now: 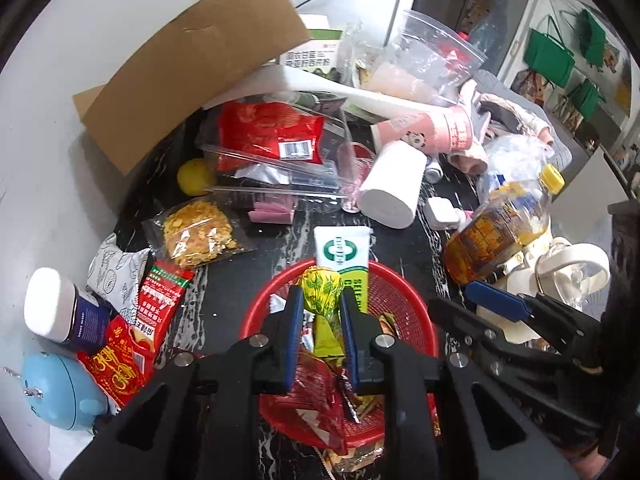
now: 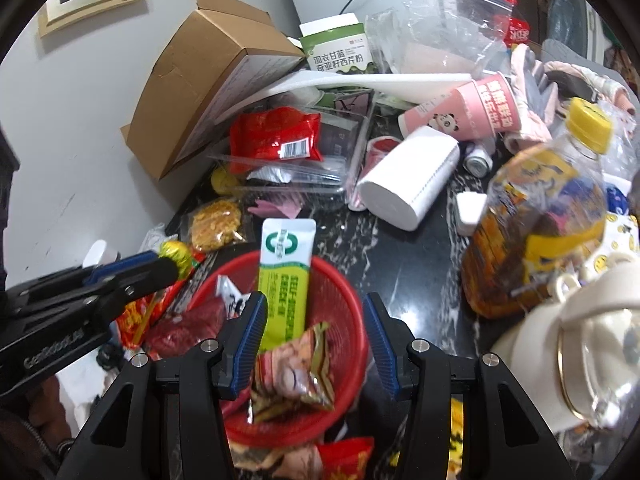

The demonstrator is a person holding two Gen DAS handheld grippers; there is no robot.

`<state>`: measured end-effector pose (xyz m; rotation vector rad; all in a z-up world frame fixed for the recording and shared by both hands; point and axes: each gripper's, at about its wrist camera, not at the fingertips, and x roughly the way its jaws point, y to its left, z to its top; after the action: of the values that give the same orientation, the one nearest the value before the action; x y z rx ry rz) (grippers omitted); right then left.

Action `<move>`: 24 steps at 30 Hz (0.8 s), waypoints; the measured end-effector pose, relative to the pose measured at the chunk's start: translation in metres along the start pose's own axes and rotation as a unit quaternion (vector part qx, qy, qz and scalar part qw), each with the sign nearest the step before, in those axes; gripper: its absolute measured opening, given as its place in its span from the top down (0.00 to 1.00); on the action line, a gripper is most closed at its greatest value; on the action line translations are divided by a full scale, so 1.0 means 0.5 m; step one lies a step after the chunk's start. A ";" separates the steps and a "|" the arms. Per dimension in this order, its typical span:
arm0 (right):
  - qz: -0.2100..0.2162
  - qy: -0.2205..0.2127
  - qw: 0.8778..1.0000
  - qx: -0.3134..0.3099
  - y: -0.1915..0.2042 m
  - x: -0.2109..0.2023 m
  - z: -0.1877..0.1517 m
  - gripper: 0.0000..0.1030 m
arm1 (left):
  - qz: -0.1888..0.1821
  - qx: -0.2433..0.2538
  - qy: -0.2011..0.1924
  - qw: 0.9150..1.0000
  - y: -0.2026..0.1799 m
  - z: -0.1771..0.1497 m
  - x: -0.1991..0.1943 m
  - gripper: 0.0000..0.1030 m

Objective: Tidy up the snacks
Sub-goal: 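Open both grippers to drop the lollipop and packet into the basket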

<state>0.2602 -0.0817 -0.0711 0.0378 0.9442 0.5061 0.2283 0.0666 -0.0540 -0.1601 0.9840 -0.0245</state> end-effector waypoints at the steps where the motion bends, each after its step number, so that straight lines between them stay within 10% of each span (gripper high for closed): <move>1: -0.001 0.001 1.000 0.001 0.000 -0.007 -0.003 0.52 | 0.000 0.002 0.002 1.000 -0.004 0.000 0.000 0.82; 24: -0.024 -0.021 0.999 0.014 -0.023 -0.148 -0.034 0.52 | 0.025 0.031 0.026 0.999 -0.062 -0.003 -0.032 0.81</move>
<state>0.2159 -0.1270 -0.0275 0.0520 0.9087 0.4463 0.2201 0.0375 -0.0372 -0.0781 1.0383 -0.0132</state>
